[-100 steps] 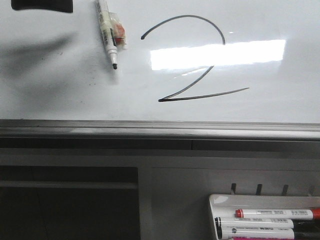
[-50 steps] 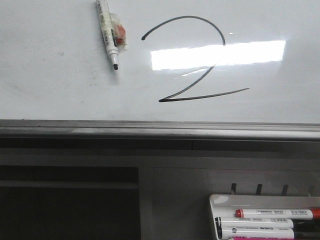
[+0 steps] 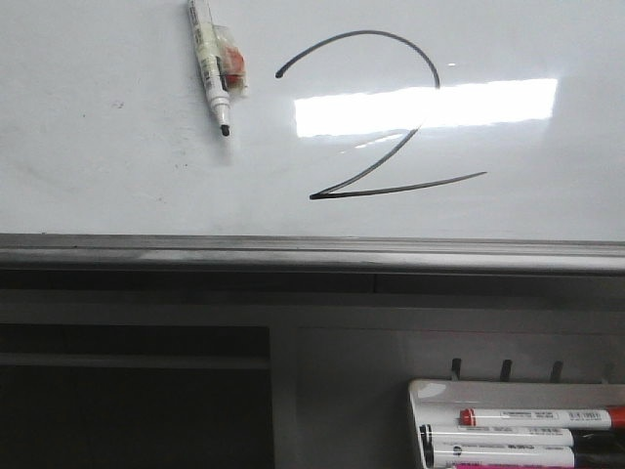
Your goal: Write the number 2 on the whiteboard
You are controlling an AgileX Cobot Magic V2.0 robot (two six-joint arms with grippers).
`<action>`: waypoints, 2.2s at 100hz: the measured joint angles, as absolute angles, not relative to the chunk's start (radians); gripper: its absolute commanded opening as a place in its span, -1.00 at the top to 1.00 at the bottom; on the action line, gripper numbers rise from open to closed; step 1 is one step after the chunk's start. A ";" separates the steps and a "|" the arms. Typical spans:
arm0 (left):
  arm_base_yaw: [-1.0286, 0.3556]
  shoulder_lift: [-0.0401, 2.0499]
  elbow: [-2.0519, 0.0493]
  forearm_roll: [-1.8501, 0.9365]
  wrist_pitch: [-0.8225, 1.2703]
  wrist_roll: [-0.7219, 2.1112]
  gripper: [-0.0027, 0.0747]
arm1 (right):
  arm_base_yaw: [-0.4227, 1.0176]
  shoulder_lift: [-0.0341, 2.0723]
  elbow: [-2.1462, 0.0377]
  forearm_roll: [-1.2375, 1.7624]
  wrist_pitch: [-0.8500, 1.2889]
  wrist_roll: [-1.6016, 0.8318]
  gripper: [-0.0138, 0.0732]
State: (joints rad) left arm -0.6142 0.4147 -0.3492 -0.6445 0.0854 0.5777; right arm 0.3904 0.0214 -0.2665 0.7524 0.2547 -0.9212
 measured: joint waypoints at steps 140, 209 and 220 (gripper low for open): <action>-0.263 -0.004 -0.003 -0.158 0.175 0.164 0.98 | 0.390 0.021 -0.266 0.755 0.254 -0.921 0.85; -0.201 -0.004 0.000 -0.142 0.329 0.160 0.98 | 0.390 0.021 -0.266 0.755 0.254 -0.921 0.85; -0.201 -0.004 0.000 -0.142 0.329 0.160 0.98 | 0.390 0.021 -0.266 0.755 0.254 -0.921 0.85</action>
